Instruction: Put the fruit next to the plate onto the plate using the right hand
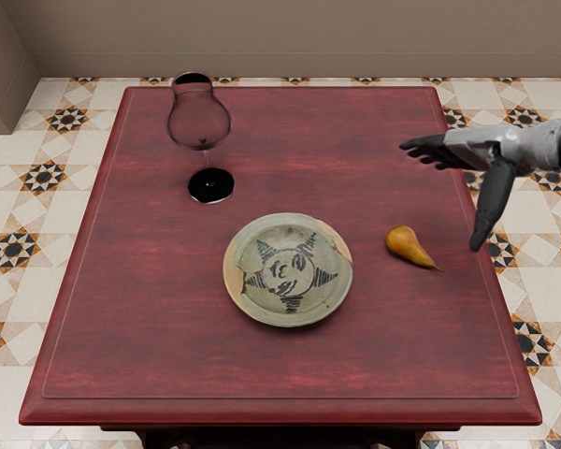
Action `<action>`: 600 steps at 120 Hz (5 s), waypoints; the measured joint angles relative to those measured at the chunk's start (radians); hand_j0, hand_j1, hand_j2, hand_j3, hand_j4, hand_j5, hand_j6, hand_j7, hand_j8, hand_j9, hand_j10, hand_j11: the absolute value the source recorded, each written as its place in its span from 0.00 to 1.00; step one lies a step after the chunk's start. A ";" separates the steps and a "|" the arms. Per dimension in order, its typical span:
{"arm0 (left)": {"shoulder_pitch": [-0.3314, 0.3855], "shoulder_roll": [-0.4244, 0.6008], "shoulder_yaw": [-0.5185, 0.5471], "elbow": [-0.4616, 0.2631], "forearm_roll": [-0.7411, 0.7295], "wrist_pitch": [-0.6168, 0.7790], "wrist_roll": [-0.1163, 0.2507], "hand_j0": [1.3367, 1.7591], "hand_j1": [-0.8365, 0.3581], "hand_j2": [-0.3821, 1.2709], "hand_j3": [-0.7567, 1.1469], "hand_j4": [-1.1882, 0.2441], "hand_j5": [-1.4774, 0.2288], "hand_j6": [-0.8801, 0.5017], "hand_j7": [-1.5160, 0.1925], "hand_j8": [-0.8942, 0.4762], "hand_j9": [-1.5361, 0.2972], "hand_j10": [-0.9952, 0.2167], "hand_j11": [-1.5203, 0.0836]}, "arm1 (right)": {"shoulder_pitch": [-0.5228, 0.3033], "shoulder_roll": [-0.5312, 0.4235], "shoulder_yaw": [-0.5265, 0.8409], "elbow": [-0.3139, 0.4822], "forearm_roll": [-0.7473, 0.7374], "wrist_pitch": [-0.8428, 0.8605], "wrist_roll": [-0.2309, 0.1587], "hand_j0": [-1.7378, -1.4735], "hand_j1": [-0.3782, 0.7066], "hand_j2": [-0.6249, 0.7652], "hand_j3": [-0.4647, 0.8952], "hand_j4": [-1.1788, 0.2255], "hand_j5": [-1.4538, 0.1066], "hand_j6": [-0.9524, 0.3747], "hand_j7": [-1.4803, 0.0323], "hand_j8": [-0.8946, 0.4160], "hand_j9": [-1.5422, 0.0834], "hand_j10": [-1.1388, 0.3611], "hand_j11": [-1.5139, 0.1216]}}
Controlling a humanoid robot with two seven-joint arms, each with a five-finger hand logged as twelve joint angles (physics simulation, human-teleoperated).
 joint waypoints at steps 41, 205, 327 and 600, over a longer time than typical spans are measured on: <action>0.000 0.000 0.000 0.000 0.000 0.000 0.000 0.76 0.97 0.23 0.40 0.81 0.85 0.62 0.87 0.64 0.82 0.80 0.93 | -0.001 0.023 -0.006 0.016 -0.002 0.000 0.000 0.30 0.03 0.45 0.34 0.84 0.93 0.71 0.98 0.68 0.95 0.76 0.93; 0.000 0.000 0.000 0.000 0.000 0.000 0.000 0.76 0.97 0.23 0.40 0.81 0.85 0.62 0.87 0.64 0.82 0.80 0.93 | -0.134 0.202 -0.368 0.139 -0.597 -0.621 0.000 0.30 0.35 0.41 0.34 0.63 0.68 0.49 0.72 0.45 0.71 0.56 0.69; 0.000 0.000 0.000 0.000 0.000 0.000 0.000 0.76 0.97 0.23 0.40 0.82 0.85 0.62 0.87 0.64 0.82 0.80 0.93 | -0.193 0.209 -0.363 0.116 -0.691 -0.676 0.000 0.30 0.44 0.40 0.34 0.57 0.62 0.43 0.66 0.40 0.65 0.51 0.63; 0.000 0.000 0.000 0.000 0.000 0.000 0.000 0.76 0.97 0.23 0.40 0.81 0.85 0.62 0.87 0.64 0.82 0.80 0.93 | -0.064 0.469 -0.310 0.216 -0.701 -0.580 -0.001 0.30 0.68 0.87 0.34 0.29 0.23 0.33 0.29 0.32 0.29 0.30 0.27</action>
